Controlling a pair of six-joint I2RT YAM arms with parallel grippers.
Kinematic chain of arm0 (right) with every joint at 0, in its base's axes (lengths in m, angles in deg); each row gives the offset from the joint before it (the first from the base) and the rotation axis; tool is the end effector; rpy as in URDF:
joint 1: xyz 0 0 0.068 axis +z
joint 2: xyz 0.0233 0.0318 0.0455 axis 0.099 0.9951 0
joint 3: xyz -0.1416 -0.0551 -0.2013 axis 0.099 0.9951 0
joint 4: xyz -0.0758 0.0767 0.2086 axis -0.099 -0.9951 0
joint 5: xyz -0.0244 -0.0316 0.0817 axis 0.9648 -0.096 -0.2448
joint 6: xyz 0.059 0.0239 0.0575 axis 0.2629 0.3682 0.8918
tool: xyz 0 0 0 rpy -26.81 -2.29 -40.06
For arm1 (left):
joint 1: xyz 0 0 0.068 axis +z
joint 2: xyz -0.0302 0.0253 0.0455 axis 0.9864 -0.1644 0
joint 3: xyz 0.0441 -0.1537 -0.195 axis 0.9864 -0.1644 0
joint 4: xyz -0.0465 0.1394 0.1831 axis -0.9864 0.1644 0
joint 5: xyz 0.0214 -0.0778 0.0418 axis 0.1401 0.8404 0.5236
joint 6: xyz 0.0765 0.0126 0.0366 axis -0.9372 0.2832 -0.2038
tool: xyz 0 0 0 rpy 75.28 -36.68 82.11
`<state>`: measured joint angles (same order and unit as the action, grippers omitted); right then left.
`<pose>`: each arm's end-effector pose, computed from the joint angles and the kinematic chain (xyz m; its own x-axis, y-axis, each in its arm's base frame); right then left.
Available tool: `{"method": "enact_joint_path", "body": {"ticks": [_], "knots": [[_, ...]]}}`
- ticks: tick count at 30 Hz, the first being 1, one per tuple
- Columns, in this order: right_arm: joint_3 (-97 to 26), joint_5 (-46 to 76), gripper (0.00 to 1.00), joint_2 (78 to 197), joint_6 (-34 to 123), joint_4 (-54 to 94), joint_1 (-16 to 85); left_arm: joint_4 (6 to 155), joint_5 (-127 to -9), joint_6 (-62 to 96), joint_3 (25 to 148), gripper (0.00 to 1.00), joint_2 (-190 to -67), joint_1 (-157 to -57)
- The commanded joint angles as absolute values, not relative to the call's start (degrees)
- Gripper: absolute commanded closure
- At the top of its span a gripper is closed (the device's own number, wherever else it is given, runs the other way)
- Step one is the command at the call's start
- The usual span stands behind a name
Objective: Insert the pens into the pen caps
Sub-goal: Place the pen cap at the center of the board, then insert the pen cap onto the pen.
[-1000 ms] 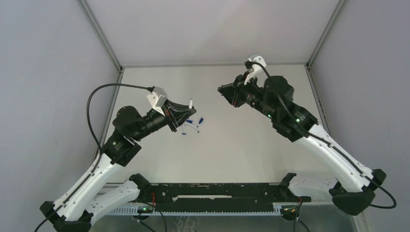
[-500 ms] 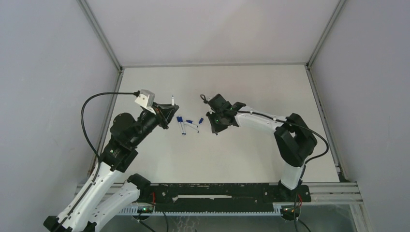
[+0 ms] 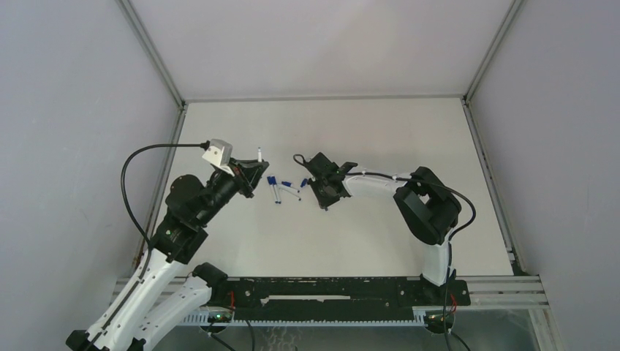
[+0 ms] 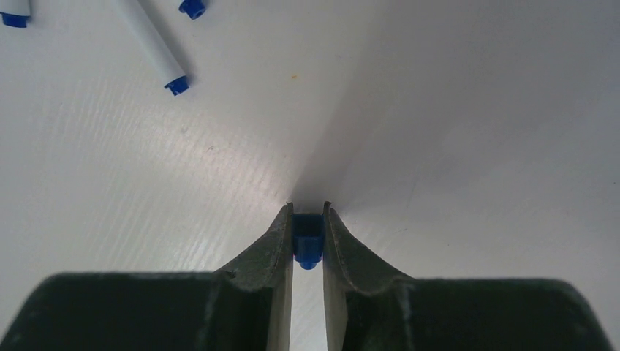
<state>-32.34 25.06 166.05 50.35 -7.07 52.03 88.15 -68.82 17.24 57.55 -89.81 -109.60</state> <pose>0.2603 0.2691 0.1219 -0.7651 -0.4882 -0.4200 -0.5607 0.8257 0.0616 0.1535 -0.0963 0.3458 -0.1058 -0.1766 -0.9786 0.5842 0.7853 -0.2048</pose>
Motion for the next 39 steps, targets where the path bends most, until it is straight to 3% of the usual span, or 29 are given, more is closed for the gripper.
{"method": "enact_joint_path", "body": {"ticks": [1, 4, 10, 19, 28, 39], "knots": [[-33.9, 27.3, 0.73, 166.5, 51.1, -5.0, 52.4, 86.5, -69.6, 16.1, 57.2, 1.00, -89.1, -109.2], [-33.9, 27.4, 0.59, 166.0, 51.2, -5.1, 52.4, 86.5, -69.5, 16.0, 57.3, 1.00, -89.0, -109.2], [-34.8, 26.4, 0.44, 162.8, 52.5, -4.1, 51.8, 86.6, -69.5, 16.0, 57.2, 1.00, -89.0, -109.2], [-42.1, 28.6, 0.44, 164.2, 59.5, -3.5, 50.5, 86.5, -69.4, 16.1, 57.3, 1.00, -88.7, -109.2], [-55.0, 40.3, 0.41, 173.3, 78.8, -12.6, 52.3, 86.5, -69.3, 16.1, 57.2, 1.00, -88.2, -109.2], [-62.1, 45.0, 0.43, 180.7, 80.3, -17.5, 53.3, 86.5, -69.0, 16.2, 57.1, 1.00, -87.5, -109.2]]}}
